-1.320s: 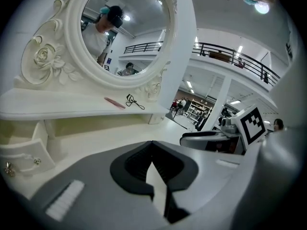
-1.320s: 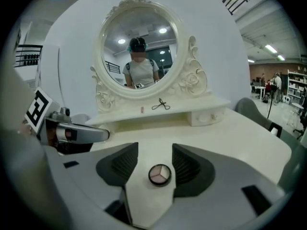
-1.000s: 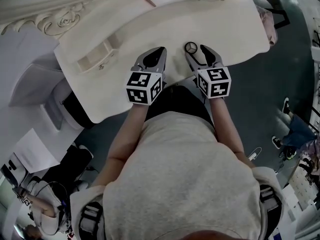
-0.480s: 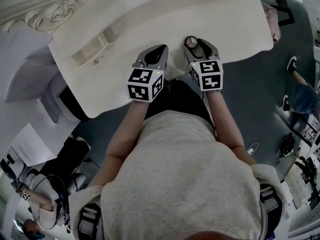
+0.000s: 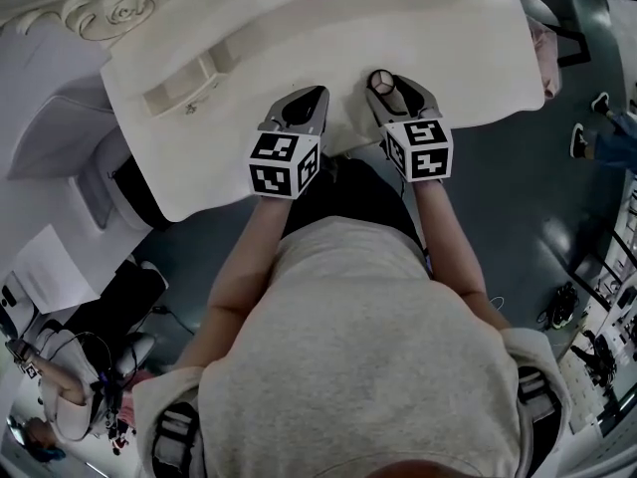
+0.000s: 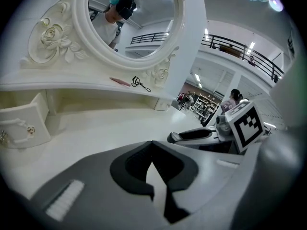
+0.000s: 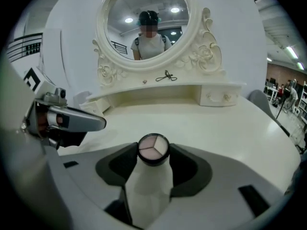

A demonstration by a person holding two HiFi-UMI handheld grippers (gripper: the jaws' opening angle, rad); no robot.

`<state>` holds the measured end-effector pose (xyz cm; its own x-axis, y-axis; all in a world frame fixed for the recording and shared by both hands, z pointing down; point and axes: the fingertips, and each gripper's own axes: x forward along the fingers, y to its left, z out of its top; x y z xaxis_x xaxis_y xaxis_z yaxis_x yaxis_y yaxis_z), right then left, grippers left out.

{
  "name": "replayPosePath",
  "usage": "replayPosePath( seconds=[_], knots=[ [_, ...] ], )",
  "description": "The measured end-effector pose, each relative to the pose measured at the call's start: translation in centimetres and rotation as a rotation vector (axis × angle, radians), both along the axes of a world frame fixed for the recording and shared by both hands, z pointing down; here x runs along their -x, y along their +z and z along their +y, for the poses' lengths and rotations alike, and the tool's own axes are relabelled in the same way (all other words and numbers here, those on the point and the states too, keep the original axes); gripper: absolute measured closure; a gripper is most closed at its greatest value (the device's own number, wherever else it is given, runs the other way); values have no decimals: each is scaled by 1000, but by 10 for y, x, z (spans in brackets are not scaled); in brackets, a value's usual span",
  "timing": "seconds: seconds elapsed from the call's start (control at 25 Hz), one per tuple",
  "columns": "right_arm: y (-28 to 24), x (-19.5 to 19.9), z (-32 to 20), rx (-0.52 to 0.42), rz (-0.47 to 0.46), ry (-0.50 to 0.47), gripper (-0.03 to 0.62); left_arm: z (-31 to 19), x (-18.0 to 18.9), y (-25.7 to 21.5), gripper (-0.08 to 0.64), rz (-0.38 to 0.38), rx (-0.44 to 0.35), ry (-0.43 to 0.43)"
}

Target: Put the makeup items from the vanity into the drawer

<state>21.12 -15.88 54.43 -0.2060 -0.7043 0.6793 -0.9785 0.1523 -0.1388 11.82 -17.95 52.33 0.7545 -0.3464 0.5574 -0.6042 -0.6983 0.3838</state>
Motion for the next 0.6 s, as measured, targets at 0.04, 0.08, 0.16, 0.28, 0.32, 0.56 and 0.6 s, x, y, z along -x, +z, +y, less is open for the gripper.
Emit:
replayPosePath(
  seconds=[0.04, 0.08, 0.16, 0.28, 0.32, 0.56, 0.6],
  knots=[
    [-4, 2, -1, -9, -8, -12, 376, 0, 3, -1, 551, -1, -5, -13],
    [-7, 4, -2, -18, -20, -28, 376, -1, 6, -3, 551, -2, -10, -27],
    [-13, 10, -3, -36, -51, -60, 376, 0, 11, -5, 551, -1, -20, -57],
    [-23, 17, -5, -64, -64, -112, 376, -1, 21, -13, 551, 0, -43, -107],
    [-26, 19, -6, -74, -67, -127, 376, -2, 24, -16, 551, 1, -52, -126],
    [-39, 39, -14, -113, -76, -202, 376, -2, 51, -26, 551, 5, -82, -218],
    [-40, 43, -16, -116, -78, -213, 376, -3, 57, -28, 551, 6, -86, -234]
  ],
)
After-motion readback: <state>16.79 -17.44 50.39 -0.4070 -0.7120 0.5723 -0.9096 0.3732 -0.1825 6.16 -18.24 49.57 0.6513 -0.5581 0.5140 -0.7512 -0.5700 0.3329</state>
